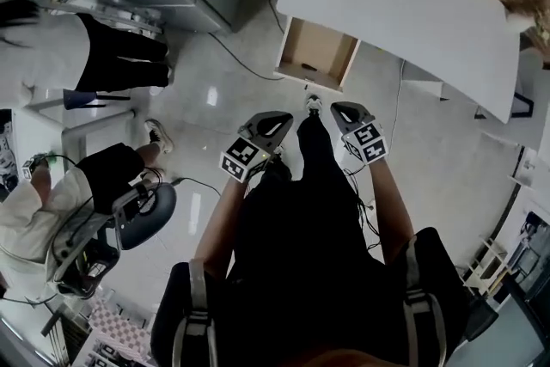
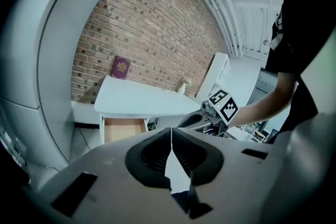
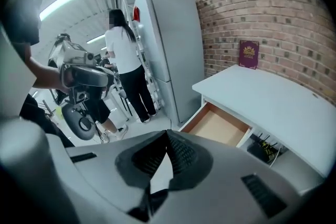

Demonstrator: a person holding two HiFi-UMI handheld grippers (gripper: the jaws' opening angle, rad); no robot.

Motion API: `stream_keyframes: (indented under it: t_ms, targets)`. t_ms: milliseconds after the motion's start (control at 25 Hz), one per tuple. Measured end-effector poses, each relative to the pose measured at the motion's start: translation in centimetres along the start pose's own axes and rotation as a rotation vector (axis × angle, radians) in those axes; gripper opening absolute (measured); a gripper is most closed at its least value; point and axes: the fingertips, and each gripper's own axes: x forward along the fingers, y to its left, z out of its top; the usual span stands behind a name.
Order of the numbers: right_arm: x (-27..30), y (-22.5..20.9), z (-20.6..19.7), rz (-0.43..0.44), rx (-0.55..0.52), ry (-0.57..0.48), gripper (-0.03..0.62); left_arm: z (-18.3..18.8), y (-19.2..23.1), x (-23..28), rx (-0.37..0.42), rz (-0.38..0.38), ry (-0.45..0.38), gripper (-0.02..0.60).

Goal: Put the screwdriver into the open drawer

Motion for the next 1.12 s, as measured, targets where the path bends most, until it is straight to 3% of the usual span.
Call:
stream_keyframes:
  t_ms: [440, 1120]
  targets:
    - [-3.9, 5.7, -2.2, -0.087, 0.040, -0.037, 0.057, -0.1, -2.5, -4.2, 0.072, -0.051, 0.000, 0.017]
    - [-5.7, 11.6, -3.7, -0.164, 0.053, -0.076, 0.055, -2.7, -4.6, -7.6, 0.097, -0.118, 0.033, 0.017]
